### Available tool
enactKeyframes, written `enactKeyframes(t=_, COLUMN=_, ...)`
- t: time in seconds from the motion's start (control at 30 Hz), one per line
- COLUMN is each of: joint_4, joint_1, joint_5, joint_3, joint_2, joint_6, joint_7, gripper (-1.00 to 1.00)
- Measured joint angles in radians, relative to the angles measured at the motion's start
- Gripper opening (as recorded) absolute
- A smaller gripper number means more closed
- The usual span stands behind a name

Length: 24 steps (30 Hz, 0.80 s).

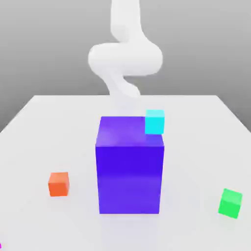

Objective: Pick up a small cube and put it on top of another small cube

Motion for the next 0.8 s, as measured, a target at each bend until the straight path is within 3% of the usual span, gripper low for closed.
enactKeyframes(t=0.53, joint_4=0.105, joint_1=-0.068, joint_5=0.12, joint_3=-0.197, joint_2=0.585, joint_6=0.107, joint_7=-0.079, gripper=0.0)
enactKeyframes(t=0.8, joint_4=0.157, joint_1=-0.164, joint_5=0.201, joint_3=-0.237, joint_2=0.878, joint_6=0.158, joint_7=-0.132, gripper=0.0)
